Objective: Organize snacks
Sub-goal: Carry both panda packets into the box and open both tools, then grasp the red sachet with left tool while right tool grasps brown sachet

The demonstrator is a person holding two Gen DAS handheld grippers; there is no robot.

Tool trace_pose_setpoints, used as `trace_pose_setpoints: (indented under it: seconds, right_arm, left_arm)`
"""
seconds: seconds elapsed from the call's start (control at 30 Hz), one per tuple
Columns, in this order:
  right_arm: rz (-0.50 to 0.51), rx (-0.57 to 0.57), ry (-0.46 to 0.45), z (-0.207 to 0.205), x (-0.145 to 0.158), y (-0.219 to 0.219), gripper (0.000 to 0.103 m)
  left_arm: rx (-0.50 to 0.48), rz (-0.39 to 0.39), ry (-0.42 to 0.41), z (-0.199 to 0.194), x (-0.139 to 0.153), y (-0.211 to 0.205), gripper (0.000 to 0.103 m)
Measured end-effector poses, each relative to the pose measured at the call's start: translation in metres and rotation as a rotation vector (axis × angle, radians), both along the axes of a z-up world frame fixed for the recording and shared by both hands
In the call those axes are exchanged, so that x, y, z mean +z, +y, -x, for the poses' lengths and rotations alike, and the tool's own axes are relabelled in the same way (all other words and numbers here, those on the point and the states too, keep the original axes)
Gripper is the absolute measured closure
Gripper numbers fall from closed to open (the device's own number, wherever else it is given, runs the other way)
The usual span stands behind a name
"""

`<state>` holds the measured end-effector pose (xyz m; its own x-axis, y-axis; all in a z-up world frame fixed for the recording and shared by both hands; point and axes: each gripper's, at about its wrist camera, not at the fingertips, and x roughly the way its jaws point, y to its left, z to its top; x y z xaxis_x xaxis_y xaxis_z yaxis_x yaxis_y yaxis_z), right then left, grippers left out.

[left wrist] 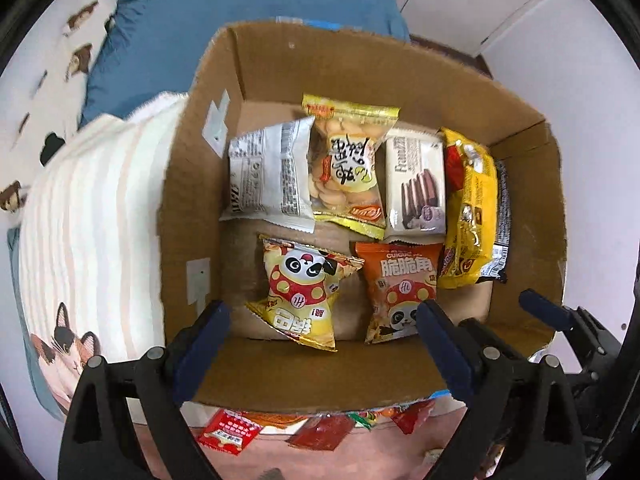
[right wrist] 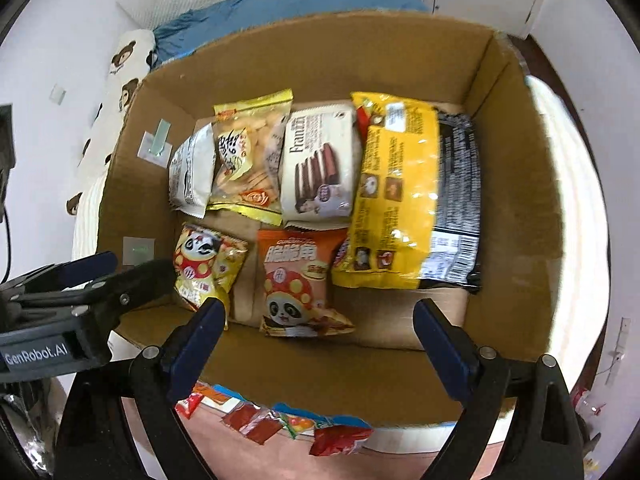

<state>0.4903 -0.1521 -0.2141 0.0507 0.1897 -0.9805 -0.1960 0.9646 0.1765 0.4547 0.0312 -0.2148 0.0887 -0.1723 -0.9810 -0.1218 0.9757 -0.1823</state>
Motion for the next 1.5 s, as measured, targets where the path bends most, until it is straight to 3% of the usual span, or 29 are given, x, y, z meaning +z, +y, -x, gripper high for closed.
trace_pose_setpoints:
  seconds: [0.27, 0.6, 0.8, 0.97, 1.07, 1.2, 1.4, 1.5]
  right_arm:
    - [0.012, -0.052, -0.135, 0.03, 0.032, -0.023, 0.006]
    - [-0.006, -0.052, -0.315, 0.08, 0.093, -0.033, 0.006]
    - [-0.051, -0.039, -0.37, 0.113, 0.123, -0.032, 0.006]
    - [-0.112, -0.043, -0.358, 0.139, 0.13, -0.033, 0.006]
    - [-0.134, -0.049, -0.305, 0.154, 0.115, -0.035, 0.006]
    - [-0.188, -0.104, -0.156, 0.174, 0.067, -0.039, 0.006]
    - [-0.268, -0.211, 0.064, 0.196, -0.021, -0.038, 0.006]
    - [-0.285, -0.244, 0.157, 0.202, -0.061, -0.03, 0.006]
  left_arm:
    - [0.008, -0.075, -0.177, 0.036, 0.034, 0.004, 0.007]
    - [0.01, -0.138, -0.368, 0.088, 0.085, 0.001, 0.007]
    - [0.005, -0.132, -0.422, 0.116, 0.108, -0.001, 0.007]
    - [0.017, -0.113, -0.443, 0.141, 0.119, 0.004, 0.007]
    - [0.024, -0.117, -0.43, 0.16, 0.112, 0.009, 0.007]
    - [0.028, -0.156, -0.362, 0.186, 0.079, 0.017, 0.007]
    - [0.027, -0.21, -0.157, 0.207, -0.011, 0.037, 0.008]
    - [-0.02, -0.267, -0.084, 0.204, -0.055, 0.04, 0.008]
